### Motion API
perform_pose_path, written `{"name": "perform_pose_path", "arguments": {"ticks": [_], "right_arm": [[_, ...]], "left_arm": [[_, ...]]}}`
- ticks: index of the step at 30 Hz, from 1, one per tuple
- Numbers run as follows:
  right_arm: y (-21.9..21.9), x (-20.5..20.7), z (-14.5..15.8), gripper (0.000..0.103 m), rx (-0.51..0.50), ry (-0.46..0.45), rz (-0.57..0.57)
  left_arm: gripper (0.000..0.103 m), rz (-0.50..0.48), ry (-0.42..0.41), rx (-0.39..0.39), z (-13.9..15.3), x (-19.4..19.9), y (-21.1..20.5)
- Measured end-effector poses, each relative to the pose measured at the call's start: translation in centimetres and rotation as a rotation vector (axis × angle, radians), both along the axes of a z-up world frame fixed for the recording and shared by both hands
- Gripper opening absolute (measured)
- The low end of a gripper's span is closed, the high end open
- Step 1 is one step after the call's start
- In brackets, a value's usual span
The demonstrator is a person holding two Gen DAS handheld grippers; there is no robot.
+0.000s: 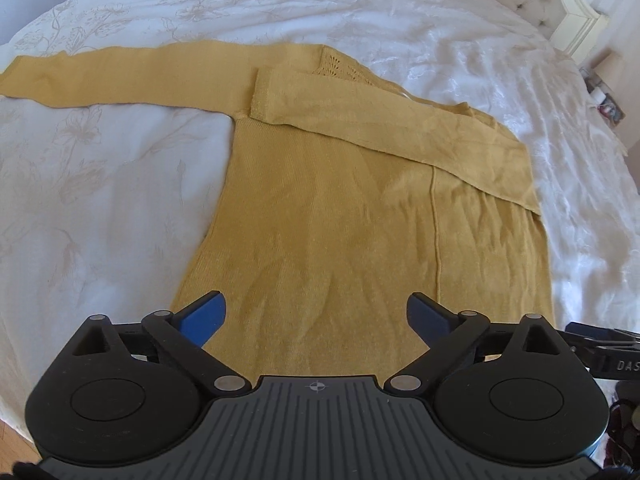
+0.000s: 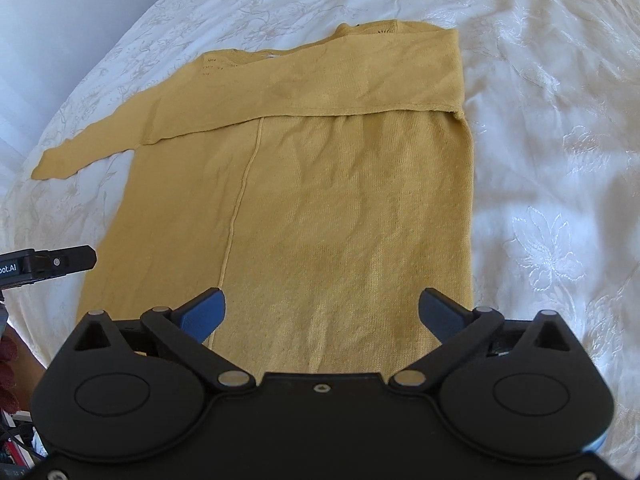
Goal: Fold small clothes
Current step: 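Move the left gripper to the other sleeve cuff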
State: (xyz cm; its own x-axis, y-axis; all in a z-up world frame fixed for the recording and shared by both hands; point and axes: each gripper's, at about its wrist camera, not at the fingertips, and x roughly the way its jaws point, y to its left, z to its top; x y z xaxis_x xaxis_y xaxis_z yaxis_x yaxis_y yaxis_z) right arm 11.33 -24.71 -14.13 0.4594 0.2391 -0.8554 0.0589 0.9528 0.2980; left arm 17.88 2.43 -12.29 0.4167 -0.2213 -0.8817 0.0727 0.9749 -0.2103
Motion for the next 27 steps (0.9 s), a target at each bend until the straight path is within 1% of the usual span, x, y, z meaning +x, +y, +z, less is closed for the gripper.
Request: {"name": "perform_pose_path", "arguments": {"ticks": [3, 7, 11, 15, 21, 23, 25, 27], "right_arm": [[0.1, -0.6, 0.2, 0.103, 0.017, -0.013, -0.002], [0.3, -1.1, 0.3, 0.103, 0.042, -0.024, -0.006], [0.6, -1.2, 0.8, 0.102, 0.041, -0.034, -0.009], [0.8, -1.0, 1.7, 0.102, 0.045, -0.061, -0.04], [2.1, 0.0, 3.2, 0.102, 0.089, -0.137, -0.1], [3.0, 0.7, 3.4, 0.103, 0.095, -0.124, -0.112], [4.3, 1.4, 3.8, 0.103, 0.111, -0.118, -0.101], [5.8, 2.0, 4.4, 0.102, 0.088, -0.124, -0.086]], "left_arm": [[0.103, 0.032, 0.007, -0.033, 0.1, -0.7, 0.1], [0.103, 0.063, 0.006, -0.055, 0.6, -1.0, 0.5], [0.103, 0.062, -0.025, -0.057, 1.5, -0.6, 1.5], [0.103, 0.058, -0.069, -0.046, 2.5, 0.4, 3.3], [0.102, 0.083, -0.132, -0.056, 3.7, 3.4, 8.1], [0.101, 0.102, -0.148, -0.042, 4.0, 4.7, 10.2], [0.101, 0.13, -0.169, -0.037, 4.2, 6.0, 12.5], [0.101, 0.169, -0.19, -0.039, 4.4, 7.3, 15.0]]}}
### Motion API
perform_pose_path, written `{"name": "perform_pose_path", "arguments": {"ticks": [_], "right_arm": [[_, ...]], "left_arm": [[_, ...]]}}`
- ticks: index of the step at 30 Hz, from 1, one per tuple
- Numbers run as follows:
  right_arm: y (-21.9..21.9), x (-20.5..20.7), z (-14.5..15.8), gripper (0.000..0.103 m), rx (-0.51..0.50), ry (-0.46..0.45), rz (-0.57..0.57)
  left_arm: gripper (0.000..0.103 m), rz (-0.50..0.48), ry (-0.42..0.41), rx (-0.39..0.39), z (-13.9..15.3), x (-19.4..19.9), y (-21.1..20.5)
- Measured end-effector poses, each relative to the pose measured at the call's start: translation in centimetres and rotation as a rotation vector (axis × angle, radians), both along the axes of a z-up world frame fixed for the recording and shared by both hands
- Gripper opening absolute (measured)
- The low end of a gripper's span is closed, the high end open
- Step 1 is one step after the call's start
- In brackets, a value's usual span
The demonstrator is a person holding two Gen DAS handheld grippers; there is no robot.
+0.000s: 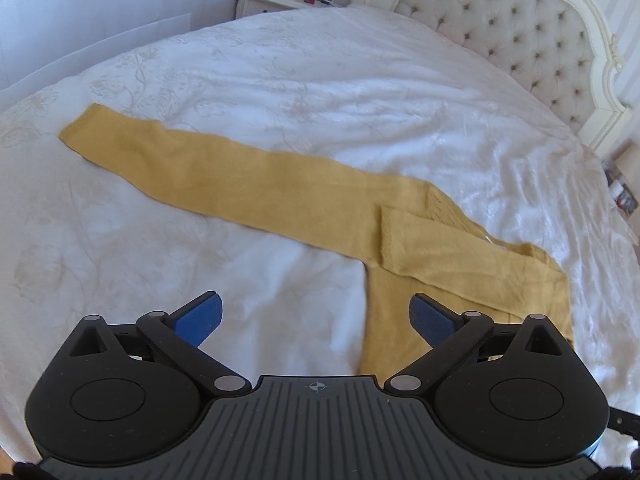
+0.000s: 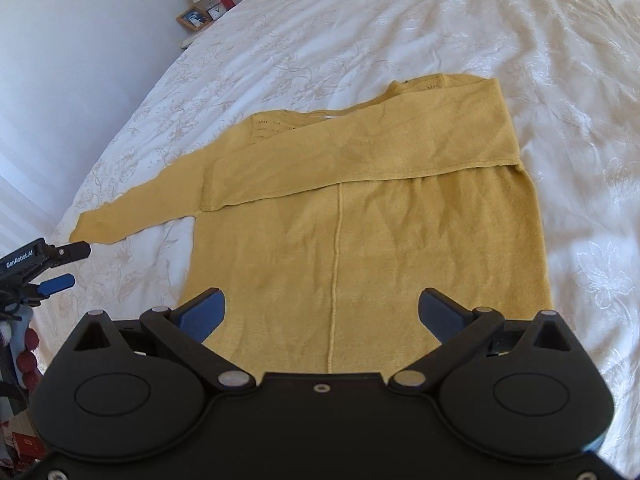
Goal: Fold small clothes
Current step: 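Move the left gripper to the other sleeve cuff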
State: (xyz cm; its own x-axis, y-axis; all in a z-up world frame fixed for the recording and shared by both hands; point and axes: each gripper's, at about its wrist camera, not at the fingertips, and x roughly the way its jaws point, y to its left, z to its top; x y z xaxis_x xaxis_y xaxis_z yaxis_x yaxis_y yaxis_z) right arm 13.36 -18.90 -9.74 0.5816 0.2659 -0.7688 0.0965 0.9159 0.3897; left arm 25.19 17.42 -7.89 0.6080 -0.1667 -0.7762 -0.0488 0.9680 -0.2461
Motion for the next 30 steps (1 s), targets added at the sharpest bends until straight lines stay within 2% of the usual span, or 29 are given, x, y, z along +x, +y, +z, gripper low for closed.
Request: {"name": "perform_pose_path", "arguments": {"ticks": [5, 6, 7, 8, 13, 21, 30], "right_arm": [[4.1, 1.9, 1.0, 0.102, -0.063, -0.01, 0.019], [4.8, 2.3, 1.2, 0.102, -0.067, -0.009, 0.02], [5.5, 2.7, 1.3, 0.102, -0.072, -0.008, 0.021], [6.2, 3.1, 1.5, 0.102, -0.079, -0.008, 0.023], [9.1, 4.7, 2.3, 0.102, -0.09, -0.014, 0.009], [13.2, 7.1, 2.9, 0.102, -0.077, 0.003, 0.026], [15.0, 8.4, 2.6, 0.102, -0.092, 0.038, 0.047]], "left_arm": [[0.1, 0.077, -0.032, 0.063, 0.2, 3.8, 6.1], [0.099, 0.089, -0.035, 0.085, 0.2, 4.5, 7.2], [0.088, 0.098, -0.036, 0.111, 0.2, 5.3, 8.3], [0.084, 0.102, -0.03, 0.144, 0.1, 6.2, 9.4], [0.08, 0.066, -0.017, 0.242, -0.4, 10.3, 13.7], [0.078, 0.022, 0.022, 0.314, -2.1, 15.8, 18.7], [0.077, -0.018, 0.14, 0.309, -5.7, 19.1, 22.0]]}}
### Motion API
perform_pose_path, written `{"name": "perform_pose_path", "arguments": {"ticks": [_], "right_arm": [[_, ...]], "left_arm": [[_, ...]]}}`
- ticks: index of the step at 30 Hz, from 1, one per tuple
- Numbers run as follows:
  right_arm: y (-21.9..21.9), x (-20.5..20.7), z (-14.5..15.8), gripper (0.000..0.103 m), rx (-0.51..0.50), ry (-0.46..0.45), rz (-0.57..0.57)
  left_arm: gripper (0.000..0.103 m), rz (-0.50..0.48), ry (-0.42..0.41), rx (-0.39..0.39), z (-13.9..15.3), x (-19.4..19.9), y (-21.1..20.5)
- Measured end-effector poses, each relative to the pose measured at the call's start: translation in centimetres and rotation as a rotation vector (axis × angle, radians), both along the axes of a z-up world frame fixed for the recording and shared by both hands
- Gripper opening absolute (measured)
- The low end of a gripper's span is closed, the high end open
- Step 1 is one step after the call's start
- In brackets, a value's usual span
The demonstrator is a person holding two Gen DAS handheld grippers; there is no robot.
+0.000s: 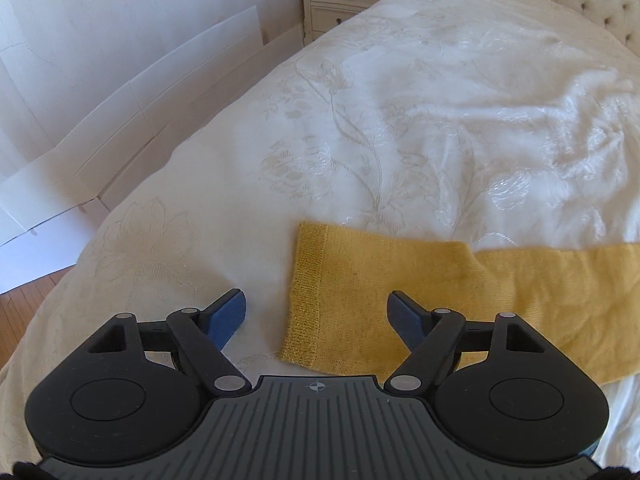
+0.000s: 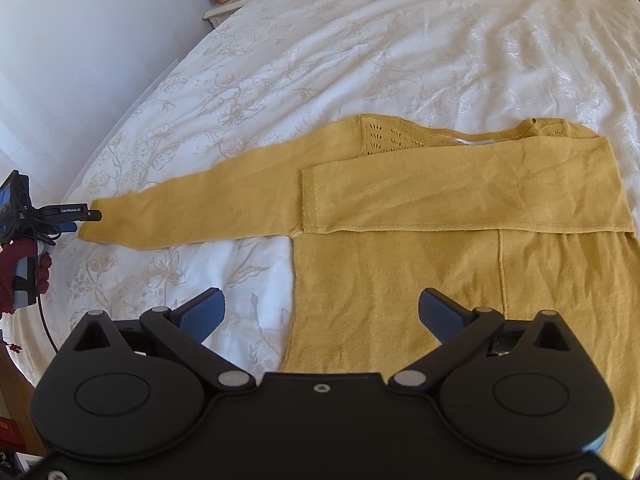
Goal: Fold small clothes
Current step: 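Grasp the cuff with the left gripper and fold the sleeve across the body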
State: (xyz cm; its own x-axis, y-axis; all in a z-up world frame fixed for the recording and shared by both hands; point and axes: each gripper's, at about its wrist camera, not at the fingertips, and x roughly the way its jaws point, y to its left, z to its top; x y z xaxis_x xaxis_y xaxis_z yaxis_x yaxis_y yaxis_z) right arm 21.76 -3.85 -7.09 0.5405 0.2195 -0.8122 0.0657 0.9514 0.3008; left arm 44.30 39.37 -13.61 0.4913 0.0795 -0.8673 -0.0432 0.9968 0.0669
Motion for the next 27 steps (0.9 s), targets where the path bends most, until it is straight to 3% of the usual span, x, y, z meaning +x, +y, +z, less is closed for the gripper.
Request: {"name": "perform_pose_path", "arguments": {"ticks": [4, 8, 11, 14, 17, 27], "right_arm": [[0.1, 0.0, -0.1, 0.102, -0.007, 0.016, -0.002], [0.1, 0.0, -0.3, 0.102, -0.009, 0.027, -0.003], [0.2, 0.0, -0.5, 0.102, -0.008, 0.035, 0.005], [0.3, -0.1, -0.6, 0.102, -0.005, 0.036, 0.016], [0.2, -0.3, -0.6, 0.102, 0.002, 0.031, 0.025], [-2.5, -1.9, -1.3, 0.102, 0.067, 0.022, 0.008]], "left_arm": [[0.073, -0.03, 0.004, -0.016, -0.7, 0.2, 0.4], [0.034, -0.029, 0.006, -0.035, -0.9, 0.2, 0.5], [0.012, -0.043, 0.05, -0.085, -1.2, 0.2, 0.4], [0.009, -0.039, 0.054, -0.088, -0.8, -0.2, -0.1], [0.008, -0.01, 0.03, -0.149, 0.4, -0.7, -0.5], [0.008, -0.112, -0.108, -0.354, 8.3, -2.1, -8.2]]}}
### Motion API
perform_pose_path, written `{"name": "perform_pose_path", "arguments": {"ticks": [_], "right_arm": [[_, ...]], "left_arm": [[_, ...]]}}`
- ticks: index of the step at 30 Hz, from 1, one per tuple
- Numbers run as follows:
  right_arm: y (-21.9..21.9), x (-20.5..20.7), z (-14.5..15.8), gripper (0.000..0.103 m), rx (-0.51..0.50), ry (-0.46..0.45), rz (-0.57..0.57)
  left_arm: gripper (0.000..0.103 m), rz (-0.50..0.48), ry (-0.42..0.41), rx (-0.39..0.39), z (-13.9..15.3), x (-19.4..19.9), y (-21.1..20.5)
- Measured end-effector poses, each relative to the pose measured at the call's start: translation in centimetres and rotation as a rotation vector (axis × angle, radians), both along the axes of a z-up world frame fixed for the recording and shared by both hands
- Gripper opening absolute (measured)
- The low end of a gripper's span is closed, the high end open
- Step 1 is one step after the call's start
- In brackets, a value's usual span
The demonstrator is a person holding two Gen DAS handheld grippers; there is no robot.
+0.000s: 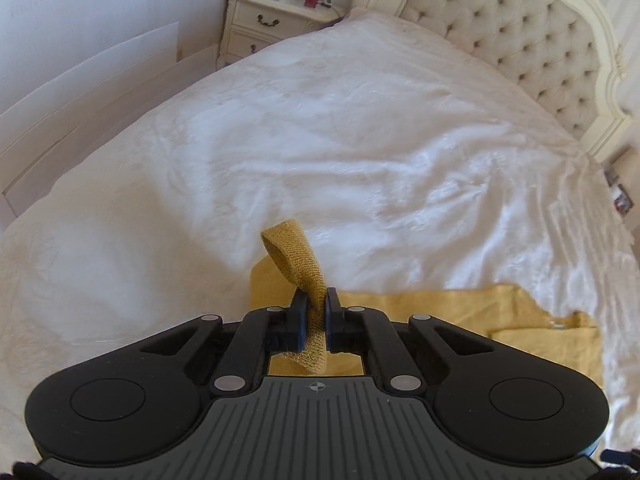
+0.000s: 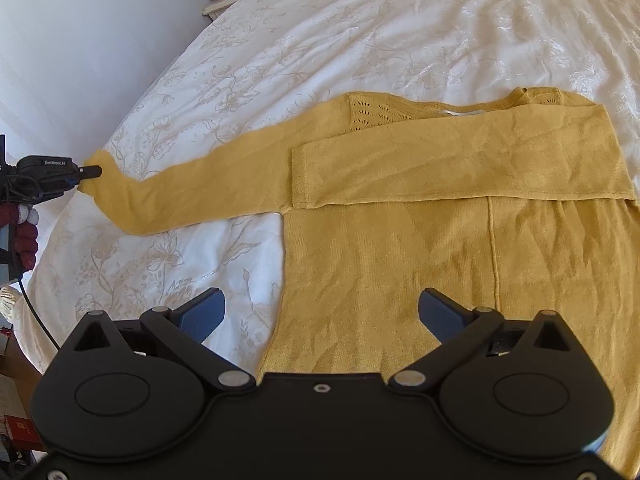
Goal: Fold small clothes
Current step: 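Grasp the cuff with the left gripper and fold the sleeve across the body, then open the left gripper and release the sleeve on the body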
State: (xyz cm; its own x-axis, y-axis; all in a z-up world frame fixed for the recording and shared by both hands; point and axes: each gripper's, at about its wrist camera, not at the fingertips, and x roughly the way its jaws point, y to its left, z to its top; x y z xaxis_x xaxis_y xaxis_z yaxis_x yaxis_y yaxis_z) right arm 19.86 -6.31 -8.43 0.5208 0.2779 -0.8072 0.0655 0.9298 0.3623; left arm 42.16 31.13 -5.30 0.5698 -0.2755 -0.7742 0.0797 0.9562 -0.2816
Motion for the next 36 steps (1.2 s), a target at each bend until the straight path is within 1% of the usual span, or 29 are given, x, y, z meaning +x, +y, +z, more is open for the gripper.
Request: {"name": "perform_pose_path", "arguments": {"ticks": [5, 7, 11, 14, 16, 20, 23, 27, 28, 29, 31, 33, 36], "right_arm": [[-2.3, -0.9, -0.2, 0.102, 0.034, -0.022, 0.023], [-3.7, -1.3, -0.3, 0.102, 0.049, -0.028, 0.029], [-7.6, -2.5, -0.6, 0.103, 0.082, -0.048, 0.021], [-10.7, -3.4, -1.0, 0.102, 0.101, -0.052, 0.009], [-12.6, -3.9, -1.1, 0.103, 0.116, -0.054, -0.004], [-16.1, -5.1, -1.5, 0.102, 0.135, -0.056, -0.03], [-18.2, -5.9, -1.6, 0.102, 0.147, -0.06, -0.049], [-20.9, -6.7, -1.6, 0.102, 0.156, -0.063, -0.068], [-21.4, -6.8, -1.6, 0.102, 0.16, -0.062, -0.072], [-22.0, -6.9, -1.7, 0.102, 0.163, -0.061, -0.075], [-22.7, -6.9, -1.9, 0.102, 0.166, -0.057, -0.076], [-23.2, -6.9, -2.2, 0.102, 0.165, -0.05, -0.076], [-23.8, -6.6, -2.5, 0.102, 0.167, -0.045, -0.088]], "left_arm": [[0.008, -0.043, -0.061, -0.086, 3.2, -0.7, -6.6], [0.008, -0.064, -0.078, -0.117, 4.2, -1.0, -10.0], [0.008, -0.134, -0.104, -0.146, 5.2, -2.1, -17.5], [0.008, -0.17, -0.099, -0.188, 5.0, -2.8, -23.1], [0.008, -0.204, -0.104, -0.194, 4.6, -3.3, -27.1], [0.008, -0.248, -0.079, -0.218, 2.5, -3.9, -34.3], [0.008, -0.271, -0.052, -0.22, 0.5, -4.5, -38.9], [0.01, -0.313, -0.019, -0.174, -1.6, -5.6, -44.1], [0.014, -0.323, -0.012, -0.159, -1.9, -5.9, -44.8], [0.021, -0.332, -0.008, -0.147, -2.2, -6.1, -45.4], [0.027, -0.362, -0.014, -0.121, -2.3, -6.9, -46.8], [0.03, -0.39, -0.032, -0.094, -2.2, -7.9, -47.4], [0.036, -0.41, -0.045, -0.043, -2.5, -9.2, -46.9]]}}
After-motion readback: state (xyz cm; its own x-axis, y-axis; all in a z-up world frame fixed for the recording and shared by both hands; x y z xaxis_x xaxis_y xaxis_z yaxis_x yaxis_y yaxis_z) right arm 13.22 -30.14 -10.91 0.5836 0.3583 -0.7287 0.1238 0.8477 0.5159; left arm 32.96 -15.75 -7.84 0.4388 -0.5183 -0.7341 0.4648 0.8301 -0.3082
